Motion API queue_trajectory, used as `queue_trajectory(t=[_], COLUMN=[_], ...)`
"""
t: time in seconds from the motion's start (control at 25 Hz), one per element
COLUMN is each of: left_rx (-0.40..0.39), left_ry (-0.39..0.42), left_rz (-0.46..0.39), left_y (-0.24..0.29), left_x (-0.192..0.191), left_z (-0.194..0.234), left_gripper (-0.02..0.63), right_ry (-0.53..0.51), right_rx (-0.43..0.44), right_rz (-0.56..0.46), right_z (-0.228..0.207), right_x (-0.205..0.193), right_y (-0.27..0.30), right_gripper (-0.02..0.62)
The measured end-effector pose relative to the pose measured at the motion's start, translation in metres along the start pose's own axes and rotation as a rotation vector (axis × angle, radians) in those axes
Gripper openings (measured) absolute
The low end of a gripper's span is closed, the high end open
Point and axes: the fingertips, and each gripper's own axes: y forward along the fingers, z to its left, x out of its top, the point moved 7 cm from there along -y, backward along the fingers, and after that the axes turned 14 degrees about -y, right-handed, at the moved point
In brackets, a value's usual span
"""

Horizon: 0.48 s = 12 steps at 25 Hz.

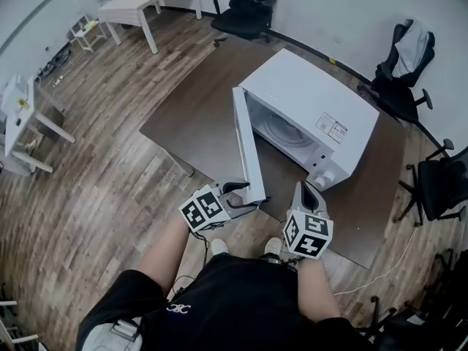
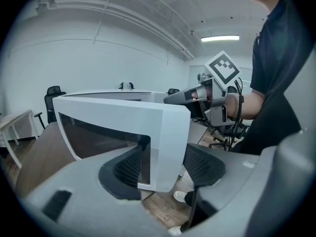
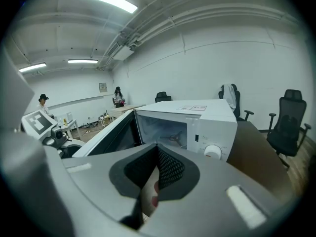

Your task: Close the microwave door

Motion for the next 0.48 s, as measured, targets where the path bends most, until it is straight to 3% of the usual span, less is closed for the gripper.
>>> queue_trajectory(t=[0.48], left_rx=[0.08], left_ry=[-0.045], left_rz=[-0.034], left_y=[0.041], left_x=[0.019], left_z=[-0.012], left_gripper=[0.268], right_ry=[0.025], right_rx=[-0.014], right_rz=[-0.02], right_z=[-0.047], right_x=[-0.009], right_y=[-0.014], right_gripper=[0.009])
